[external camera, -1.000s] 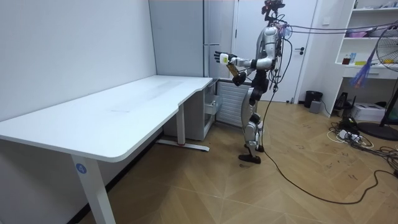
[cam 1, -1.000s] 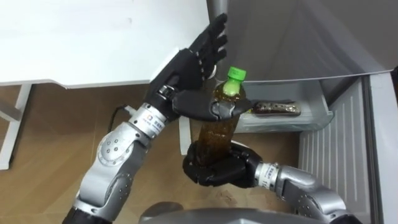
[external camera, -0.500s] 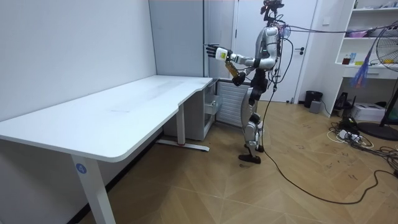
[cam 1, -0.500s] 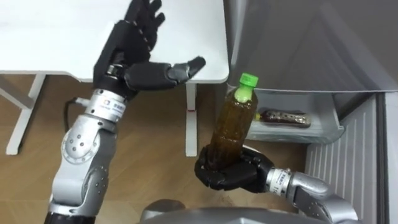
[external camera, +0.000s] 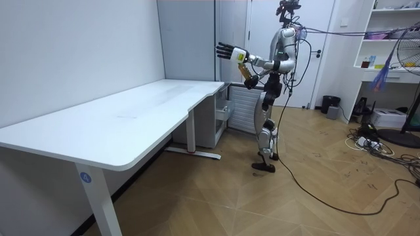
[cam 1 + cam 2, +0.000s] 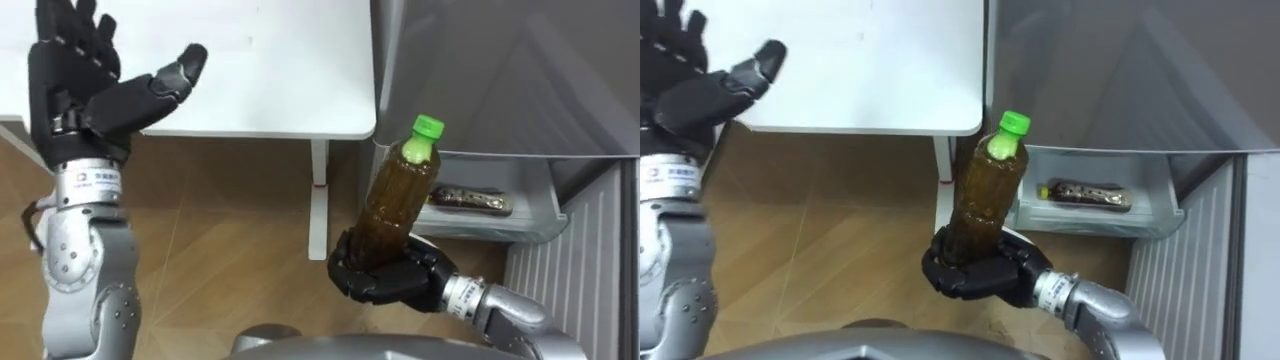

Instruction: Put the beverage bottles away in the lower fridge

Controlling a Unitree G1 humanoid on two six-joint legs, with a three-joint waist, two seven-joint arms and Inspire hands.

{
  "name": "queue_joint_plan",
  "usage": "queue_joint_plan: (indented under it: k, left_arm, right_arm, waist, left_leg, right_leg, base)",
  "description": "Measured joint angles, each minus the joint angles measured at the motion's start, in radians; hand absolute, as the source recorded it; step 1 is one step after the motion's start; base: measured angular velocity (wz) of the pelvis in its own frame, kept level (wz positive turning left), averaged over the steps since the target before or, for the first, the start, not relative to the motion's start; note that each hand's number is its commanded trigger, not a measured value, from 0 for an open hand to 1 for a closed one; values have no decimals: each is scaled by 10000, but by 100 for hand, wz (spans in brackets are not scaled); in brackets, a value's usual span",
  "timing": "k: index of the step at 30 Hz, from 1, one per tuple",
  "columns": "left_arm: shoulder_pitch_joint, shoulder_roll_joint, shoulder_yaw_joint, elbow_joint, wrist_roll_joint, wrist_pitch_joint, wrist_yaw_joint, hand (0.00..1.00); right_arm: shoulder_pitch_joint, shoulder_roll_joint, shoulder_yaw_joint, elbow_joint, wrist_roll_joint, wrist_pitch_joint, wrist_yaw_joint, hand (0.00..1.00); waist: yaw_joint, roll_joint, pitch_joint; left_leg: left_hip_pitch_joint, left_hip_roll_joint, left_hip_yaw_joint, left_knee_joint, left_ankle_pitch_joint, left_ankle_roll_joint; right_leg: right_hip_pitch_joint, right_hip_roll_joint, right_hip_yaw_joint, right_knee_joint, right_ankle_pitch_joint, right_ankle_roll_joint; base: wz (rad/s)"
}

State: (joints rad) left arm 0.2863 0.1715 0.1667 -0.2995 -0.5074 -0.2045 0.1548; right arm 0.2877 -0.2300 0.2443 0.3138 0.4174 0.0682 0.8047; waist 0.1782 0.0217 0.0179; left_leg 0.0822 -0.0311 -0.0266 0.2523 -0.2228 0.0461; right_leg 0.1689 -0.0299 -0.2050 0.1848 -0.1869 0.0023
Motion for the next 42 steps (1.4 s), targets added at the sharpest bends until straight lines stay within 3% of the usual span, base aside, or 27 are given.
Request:
queue_joint_plan:
  k: [4, 9, 13, 16, 18, 20, 24, 27, 29, 36, 42]
  left_arm:
    - [265, -58, 423, 828, 7, -33, 1006, 0]
    - [363, -68, 426, 2315, 102, 18, 1883, 0]
    - [415, -65, 409, 3968, 90, 160, 2296, 0]
    - [509, -65, 130, 5110, -46, 539, 2345, 0]
    - [493, -54, -130, 6028, -363, 599, 2323, 0]
    - [503, -55, -483, 7387, -529, 928, 2277, 0]
    - [610, -29, -993, 8859, -933, 1237, 1953, 0]
    - [729, -14, -1141, 9979, -875, 1611, 1345, 0]
    - [759, 33, -1202, 10644, -232, 1756, 909, 0]
    - [708, 170, -2244, 11605, 1717, 2257, 59, 0]
    - [556, 167, -2483, 11661, 2670, 2675, -590, 0]
  right_arm:
    - [228, 44, -28, -320, 3, 3, -299, 100]
    - [236, 107, -29, -472, -51, 28, -312, 100]
    - [244, 219, 1, -472, -378, 421, -368, 100]
    - [226, 229, 2, -469, -393, 674, -573, 100]
    - [199, 190, 101, -471, -292, 784, -722, 100]
    - [176, 196, 167, -471, -262, 887, -894, 100]
    - [102, 152, 317, -469, -87, 1114, -1105, 100]
    - [17, 155, 387, -469, -36, 1146, -1118, 100]
    - [17, 140, 413, -463, 32, 1163, -1170, 100]
    - [-158, -86, 488, -382, 235, 1165, -1535, 100]
    - [-163, -383, 379, -112, 635, 1168, -2074, 100]
  waist:
    - [271, 6, -11]
    - [506, 48, -6]
    - [616, 92, -90]
    - [669, 103, -90]
    - [704, 114, -89]
    - [718, 82, -90]
    - [732, -73, -93]
    - [677, -86, -96]
    - [617, -61, -84]
    - [48, 144, -88]
    - [-168, 104, -113]
  left_leg:
    - [165, 8, 39, -129, 5, 2]
    - [149, 7, 26, -129, 5, 2]
    - [186, -14, 24, -157, 5, 3]
    - [248, -1, 12, -164, 6, 2]
    - [254, -1, -3, -166, 9, -4]
    - [242, -9, 5, -158, 7, -4]
    - [159, -18, 54, -147, 9, -3]
    - [141, -9, 101, -174, 9, -2]
    - [113, -5, 114, -176, 8, -3]
    - [-225, 4, 164, -141, 17, -4]
    - [-193, 7, 209, -173, 17, -5]
  right_leg:
    - [47, 2, -36, -30, -1, 0]
    - [56, -11, -181, -35, 0, 0]
    - [173, -10, -175, -148, 6, -9]
    - [222, 1, -185, -147, 5, -10]
    - [222, 1, -188, -150, 5, -10]
    - [205, -14, -221, -180, 2, -12]
    - [205, -9, -211, -338, 4, -30]
    - [206, -4, -168, -329, 4, -29]
    - [198, 3, -203, -332, 5, -28]
    - [-132, 18, -189, -298, 40, -51]
    - [-128, 24, -162, -302, 40, -51]
  base:
    - [-2]
    - [0]
    - [0]
    - [0]
    - [0]
    - [0]
    - [0]
    - [-3]
    - [6]
    - [0]
    - [-1]
